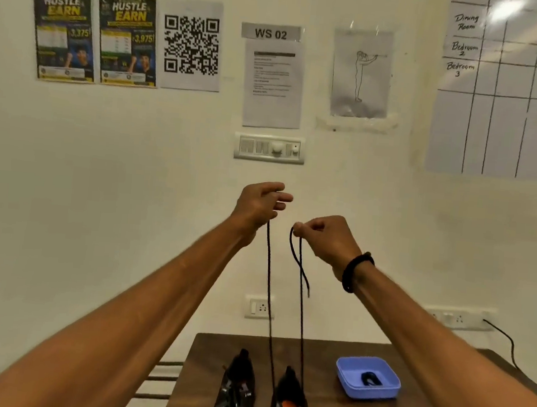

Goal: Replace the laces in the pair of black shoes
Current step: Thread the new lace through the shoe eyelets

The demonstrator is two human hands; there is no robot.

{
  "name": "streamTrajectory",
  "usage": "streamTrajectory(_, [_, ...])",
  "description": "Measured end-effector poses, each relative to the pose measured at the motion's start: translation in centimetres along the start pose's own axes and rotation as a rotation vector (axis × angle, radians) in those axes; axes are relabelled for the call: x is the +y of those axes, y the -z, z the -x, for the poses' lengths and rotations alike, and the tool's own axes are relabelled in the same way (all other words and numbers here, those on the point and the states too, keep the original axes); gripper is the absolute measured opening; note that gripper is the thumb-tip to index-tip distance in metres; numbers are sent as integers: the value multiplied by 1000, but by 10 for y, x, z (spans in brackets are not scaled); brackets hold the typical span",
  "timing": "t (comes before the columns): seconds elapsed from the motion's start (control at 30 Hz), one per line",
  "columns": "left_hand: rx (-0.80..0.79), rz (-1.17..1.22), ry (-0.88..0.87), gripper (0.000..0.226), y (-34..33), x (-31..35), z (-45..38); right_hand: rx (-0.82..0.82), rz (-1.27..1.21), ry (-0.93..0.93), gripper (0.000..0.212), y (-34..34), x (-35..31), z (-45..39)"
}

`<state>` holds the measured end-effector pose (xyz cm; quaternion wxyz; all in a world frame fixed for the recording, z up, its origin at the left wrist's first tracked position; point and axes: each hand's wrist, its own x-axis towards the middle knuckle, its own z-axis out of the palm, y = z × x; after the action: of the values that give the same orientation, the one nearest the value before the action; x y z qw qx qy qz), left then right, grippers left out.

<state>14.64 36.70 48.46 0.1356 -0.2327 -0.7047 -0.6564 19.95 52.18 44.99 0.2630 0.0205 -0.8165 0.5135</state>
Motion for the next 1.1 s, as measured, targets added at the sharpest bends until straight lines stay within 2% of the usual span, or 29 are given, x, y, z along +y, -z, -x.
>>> streamTrajectory(0.1, [-4,39,-59,30,-5,19,-8,-131,-321,-186,23,0,-8,3])
streamTrajectory(0.17, [5,56,-86,29,-8,34,-13,-162,-458,-226,20,1,-11,4])
streamTrajectory(0.43, [14,24,-173,31,-14,66,-17,22,-635,-101,16,12,-37,-10])
streamTrajectory(0.63, [29,-7,-131,26,-20,73,-21,109,-817,-39,13,26,-61,-20])
streamTrajectory(0.87, [35,17,-82,20,-22,58,-20,171,-878,10,21,28,-59,-24])
streamTrajectory(1.1, [87,19,-91,16,-23,61,-28,158,-781,57,20,30,-53,-27])
